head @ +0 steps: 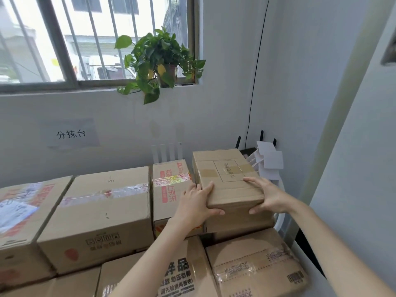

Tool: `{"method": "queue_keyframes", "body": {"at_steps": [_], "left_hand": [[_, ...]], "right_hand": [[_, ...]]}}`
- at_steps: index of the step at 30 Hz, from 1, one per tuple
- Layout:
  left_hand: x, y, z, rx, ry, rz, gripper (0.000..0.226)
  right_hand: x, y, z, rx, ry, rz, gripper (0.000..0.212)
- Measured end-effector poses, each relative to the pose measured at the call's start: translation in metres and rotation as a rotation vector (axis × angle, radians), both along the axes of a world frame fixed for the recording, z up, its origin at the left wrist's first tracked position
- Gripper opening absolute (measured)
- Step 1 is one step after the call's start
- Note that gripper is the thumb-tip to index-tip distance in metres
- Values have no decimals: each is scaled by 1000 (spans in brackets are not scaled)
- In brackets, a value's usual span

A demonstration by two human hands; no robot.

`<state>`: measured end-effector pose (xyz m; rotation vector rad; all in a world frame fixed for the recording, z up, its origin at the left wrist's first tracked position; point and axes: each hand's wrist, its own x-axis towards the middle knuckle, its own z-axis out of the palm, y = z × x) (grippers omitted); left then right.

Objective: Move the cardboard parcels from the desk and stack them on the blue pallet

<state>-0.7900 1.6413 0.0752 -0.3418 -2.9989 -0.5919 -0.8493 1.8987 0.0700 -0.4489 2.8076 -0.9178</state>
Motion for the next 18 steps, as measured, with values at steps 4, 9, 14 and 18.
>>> {"method": "queue_keyframes", "body": {"at_steps": [4,9,14,18], "left_hand": [[5,0,1,53,-37,0,95],[8,3,6,89,-71,-5,90],[11,6,10,107,-92,2,86],[12,8,16,102,-113,-5,81]], "right_hand": [[-2,-2,-2,19,1,11,110],[-5,-1,-3,48,2,23,109],[-5,-2,-3,75,-1,10,109],[-7,-2,-4,116,6,11,110]]}}
